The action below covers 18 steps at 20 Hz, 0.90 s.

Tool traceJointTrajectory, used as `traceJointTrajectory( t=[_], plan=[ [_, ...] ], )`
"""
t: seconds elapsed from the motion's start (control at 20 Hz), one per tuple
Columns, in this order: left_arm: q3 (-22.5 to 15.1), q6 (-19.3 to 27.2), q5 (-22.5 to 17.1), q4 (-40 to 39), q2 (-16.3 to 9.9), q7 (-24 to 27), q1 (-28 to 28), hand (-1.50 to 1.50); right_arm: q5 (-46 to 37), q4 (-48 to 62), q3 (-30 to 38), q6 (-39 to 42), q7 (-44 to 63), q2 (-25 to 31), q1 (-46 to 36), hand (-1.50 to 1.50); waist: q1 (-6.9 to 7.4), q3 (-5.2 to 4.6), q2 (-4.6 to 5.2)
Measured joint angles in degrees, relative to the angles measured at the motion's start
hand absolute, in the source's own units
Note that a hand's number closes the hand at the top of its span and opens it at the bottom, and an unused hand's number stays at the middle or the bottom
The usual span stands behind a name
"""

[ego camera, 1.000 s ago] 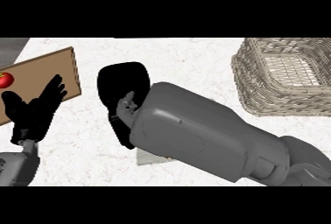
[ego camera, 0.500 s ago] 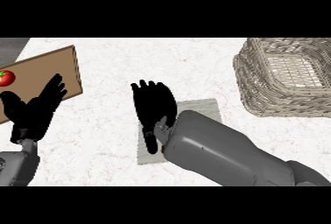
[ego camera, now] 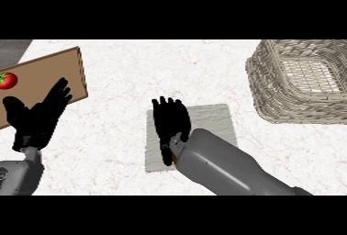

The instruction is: Pick the sweet potato from the placemat and place it in the basket

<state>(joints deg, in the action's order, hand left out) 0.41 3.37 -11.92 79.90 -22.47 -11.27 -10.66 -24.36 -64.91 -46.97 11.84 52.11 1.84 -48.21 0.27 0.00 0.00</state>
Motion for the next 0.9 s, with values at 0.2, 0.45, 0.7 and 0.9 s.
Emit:
traceJointTrajectory(
  t=[0.2, 0.45, 0.7, 0.9],
  plan=[
    [0.11, 0.23, 1.04, 1.08, 1.13, -0.23, 0.78, 0.0, -1.88, 1.53, 1.63, 2.96, -1.22, 0.19, 1.55, -1.5, 0.02, 0.0, -0.01],
    [2.05, -1.14, 1.47, -0.32, 1.13, -0.73, -0.64, 0.0, -5.71, 0.14, 4.4, 6.28, -1.81, -0.54, 4.15, -1.5, -0.15, -0.01, -0.02],
    [2.91, -1.92, 2.42, -0.14, 2.06, -0.78, -0.4, 0.0, -8.46, -2.47, 7.08, 8.89, -3.71, -0.5, 7.21, -1.5, -0.16, -0.01, -0.03],
    [3.65, -2.37, 3.05, -1.46, 2.56, -1.13, -2.23, 0.0, -8.3, -3.92, 8.14, 10.01, -5.21, -0.86, 8.7, -1.5, -0.17, -0.01, -0.01]
  ],
)
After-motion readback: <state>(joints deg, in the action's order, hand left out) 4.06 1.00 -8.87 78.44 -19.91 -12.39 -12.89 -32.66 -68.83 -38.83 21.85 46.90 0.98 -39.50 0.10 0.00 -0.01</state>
